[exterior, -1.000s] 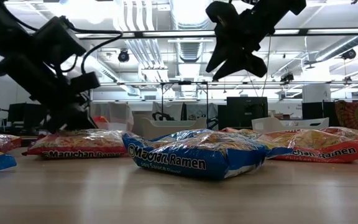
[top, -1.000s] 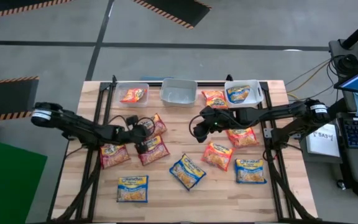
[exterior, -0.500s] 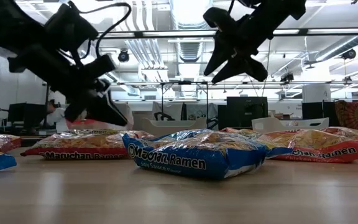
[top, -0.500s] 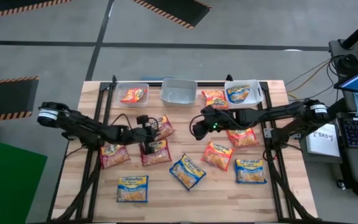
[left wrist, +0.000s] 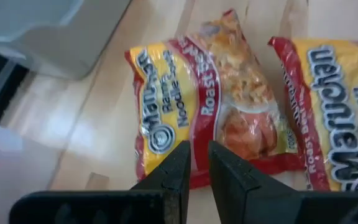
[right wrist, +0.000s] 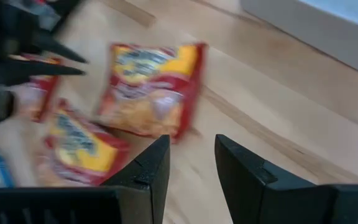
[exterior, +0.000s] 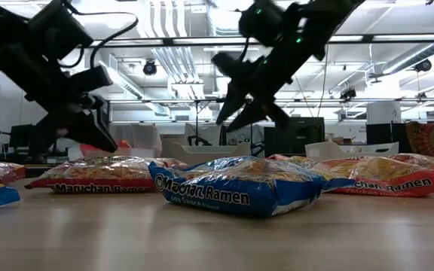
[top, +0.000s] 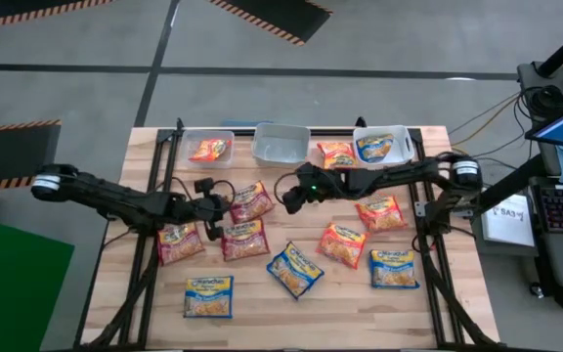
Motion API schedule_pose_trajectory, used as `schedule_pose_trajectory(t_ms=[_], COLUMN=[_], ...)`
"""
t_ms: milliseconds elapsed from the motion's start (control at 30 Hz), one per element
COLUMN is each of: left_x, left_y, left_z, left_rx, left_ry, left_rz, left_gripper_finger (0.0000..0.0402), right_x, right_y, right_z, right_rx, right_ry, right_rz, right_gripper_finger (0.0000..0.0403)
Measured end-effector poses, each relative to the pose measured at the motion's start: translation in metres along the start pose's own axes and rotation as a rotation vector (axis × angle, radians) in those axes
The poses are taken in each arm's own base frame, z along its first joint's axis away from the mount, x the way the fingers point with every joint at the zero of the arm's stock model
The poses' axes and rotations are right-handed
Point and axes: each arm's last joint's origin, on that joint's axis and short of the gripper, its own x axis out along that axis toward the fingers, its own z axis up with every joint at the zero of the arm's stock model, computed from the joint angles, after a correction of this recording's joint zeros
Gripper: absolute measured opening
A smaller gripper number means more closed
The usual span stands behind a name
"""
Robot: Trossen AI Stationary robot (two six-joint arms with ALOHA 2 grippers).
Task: Sort Maruchan noodles
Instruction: Put the red noodle pack into the grey bin
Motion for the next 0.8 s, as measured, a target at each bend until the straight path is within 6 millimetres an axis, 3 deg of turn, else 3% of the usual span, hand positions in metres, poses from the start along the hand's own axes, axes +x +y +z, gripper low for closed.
schedule_pose_trajectory(t_ms=[300,500,800], left_x=[0.008,0.014,0.021], left_y=[-0.003,-0.006,-0.009], left_z=[-0.016,-0.016,-0.021], left_rx=[-0.067,-0.078,-0.066], left_ry=[0.005,-0.001,0.021], left_rz=[0.003,0.022,0.026], left_gripper_finger=[0.0039,0.0039,0.0039], right_x=[0.042,0.053,0.057], right_y=[0.004,0.005,0.001], right_z=[0.024,0.035,0.041], right_rx=[-0.03,-0.044,-0.042], right_ry=[0.069,0.116,0.1], right_rz=[0.034,0.055,0.054], right_gripper_finger=[0.0122,0.0127,0.0039])
